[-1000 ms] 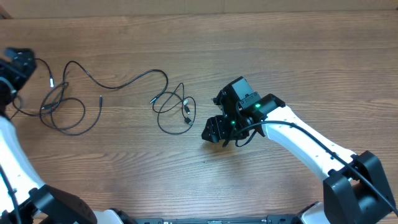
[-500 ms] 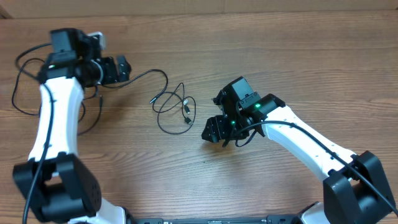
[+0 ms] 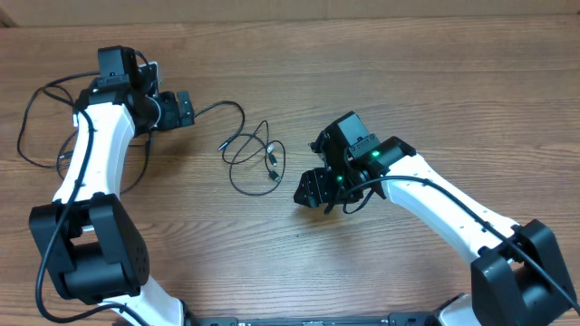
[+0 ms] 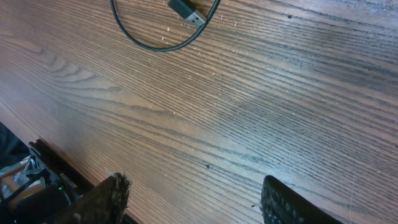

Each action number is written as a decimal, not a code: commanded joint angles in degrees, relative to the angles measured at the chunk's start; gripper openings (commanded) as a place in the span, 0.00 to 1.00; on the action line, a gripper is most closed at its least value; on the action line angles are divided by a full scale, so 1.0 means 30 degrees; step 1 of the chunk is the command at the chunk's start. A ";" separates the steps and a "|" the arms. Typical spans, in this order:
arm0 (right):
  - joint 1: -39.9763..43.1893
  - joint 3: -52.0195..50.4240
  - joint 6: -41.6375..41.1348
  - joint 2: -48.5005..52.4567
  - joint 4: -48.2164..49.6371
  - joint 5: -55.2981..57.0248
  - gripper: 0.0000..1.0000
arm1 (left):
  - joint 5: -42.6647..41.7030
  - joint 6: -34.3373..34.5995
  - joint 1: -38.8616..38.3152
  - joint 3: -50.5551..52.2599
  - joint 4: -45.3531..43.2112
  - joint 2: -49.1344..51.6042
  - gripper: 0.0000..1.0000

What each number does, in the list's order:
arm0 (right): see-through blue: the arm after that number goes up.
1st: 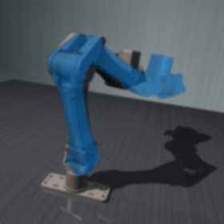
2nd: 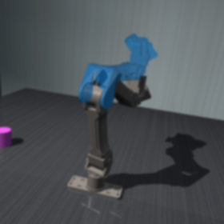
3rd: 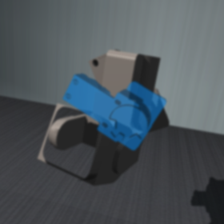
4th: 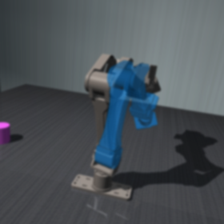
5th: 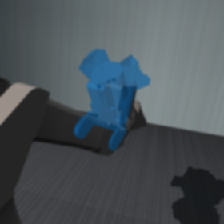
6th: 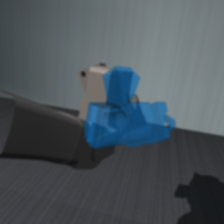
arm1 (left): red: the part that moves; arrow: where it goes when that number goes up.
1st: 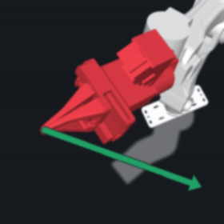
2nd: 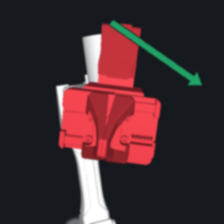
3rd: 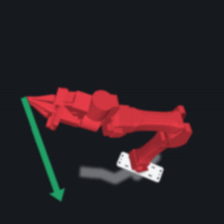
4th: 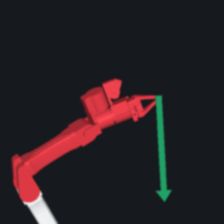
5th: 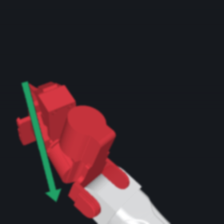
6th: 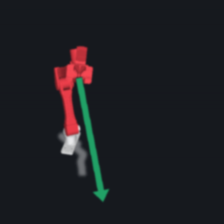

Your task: Untangle cables

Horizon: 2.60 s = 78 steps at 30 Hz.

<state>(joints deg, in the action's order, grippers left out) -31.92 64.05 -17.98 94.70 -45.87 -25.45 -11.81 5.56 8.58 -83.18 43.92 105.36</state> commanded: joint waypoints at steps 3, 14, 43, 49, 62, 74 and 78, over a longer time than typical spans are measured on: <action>-0.0087 0.0007 -0.0452 -0.0022 0.0102 0.0051 0.67 | -0.4503 -0.1661 -0.1348 0.0073 -0.0444 0.0102 1.00; -0.0087 0.0007 -0.0525 -0.0022 0.0007 0.0051 0.67 | -0.0874 -0.7293 -0.4983 0.0226 -0.2448 0.0131 0.98; -0.0087 0.0007 -0.0510 -0.0022 -0.0270 0.0051 0.67 | 0.1020 -0.6404 -0.5617 0.0226 -0.3803 0.5005 0.75; -0.0087 0.0007 -0.0510 -0.0022 -0.0277 0.0051 0.67 | 0.1013 -0.6193 -0.5625 0.0226 -0.3373 0.5493 0.66; -0.0087 0.0007 -0.0510 -0.0022 -0.0452 0.0051 0.67 | 0.1617 -0.5078 -0.5311 -0.1064 -0.2259 0.4459 0.04; -0.0087 0.0007 -0.0503 -0.0022 -0.0459 0.0058 0.67 | 0.1676 -0.4692 -0.3504 -0.4459 0.1370 -0.0619 0.04; -0.0087 0.0007 -0.0510 -0.0022 -0.0466 0.0058 0.67 | 0.2346 -0.2463 -0.1887 -0.4459 0.1362 -0.2375 0.04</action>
<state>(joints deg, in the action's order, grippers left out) -31.92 64.05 -19.46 94.70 -47.53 -25.47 -6.94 -7.55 -0.62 -95.70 47.62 101.82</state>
